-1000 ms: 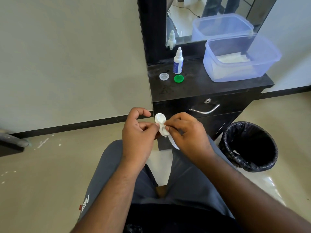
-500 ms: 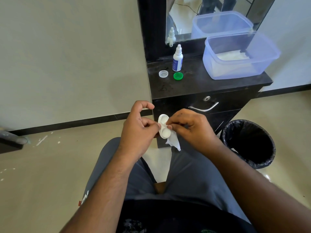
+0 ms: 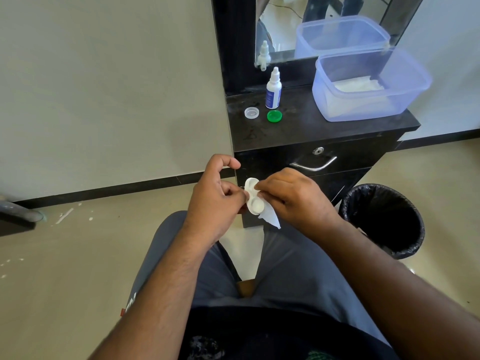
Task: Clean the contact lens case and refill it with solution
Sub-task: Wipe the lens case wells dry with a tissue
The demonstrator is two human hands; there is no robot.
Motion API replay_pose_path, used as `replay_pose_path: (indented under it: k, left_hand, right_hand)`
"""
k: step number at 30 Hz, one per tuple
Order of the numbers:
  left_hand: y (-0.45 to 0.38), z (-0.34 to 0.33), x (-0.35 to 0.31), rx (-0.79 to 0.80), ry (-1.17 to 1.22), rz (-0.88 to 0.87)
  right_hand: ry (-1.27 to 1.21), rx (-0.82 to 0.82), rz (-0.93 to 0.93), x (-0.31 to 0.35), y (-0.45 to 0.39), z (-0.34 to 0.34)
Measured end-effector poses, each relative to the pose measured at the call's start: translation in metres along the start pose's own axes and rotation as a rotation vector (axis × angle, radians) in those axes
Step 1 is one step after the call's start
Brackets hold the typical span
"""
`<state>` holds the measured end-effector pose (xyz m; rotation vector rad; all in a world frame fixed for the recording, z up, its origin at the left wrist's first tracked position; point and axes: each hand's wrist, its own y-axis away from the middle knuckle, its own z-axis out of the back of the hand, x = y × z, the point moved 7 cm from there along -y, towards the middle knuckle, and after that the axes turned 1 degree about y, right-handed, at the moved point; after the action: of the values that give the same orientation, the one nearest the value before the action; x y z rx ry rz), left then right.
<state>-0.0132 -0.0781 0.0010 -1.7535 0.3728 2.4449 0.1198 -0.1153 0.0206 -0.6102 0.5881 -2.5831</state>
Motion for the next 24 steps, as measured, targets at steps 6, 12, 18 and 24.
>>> replay_pose_path:
  k: [6, 12, 18, 24]
  left_hand:
    - [0.000, -0.004, -0.005, 0.044, -0.025, -0.040]
    - [0.001, -0.007, -0.007, 0.056, -0.107, -0.093]
    - [-0.001, -0.006, -0.007, -0.001, -0.198, -0.132]
    - [-0.002, 0.007, 0.000, -0.034, -0.113, -0.050]
  right_hand:
    - [-0.081, 0.075, -0.090, -0.018, 0.005, -0.003]
    - [-0.236, 0.085, -0.251, -0.021, 0.002, -0.006]
    - [-0.233, 0.010, -0.283, -0.014, 0.001, -0.012]
    - [-0.087, 0.076, 0.024, -0.003, 0.001, -0.009]
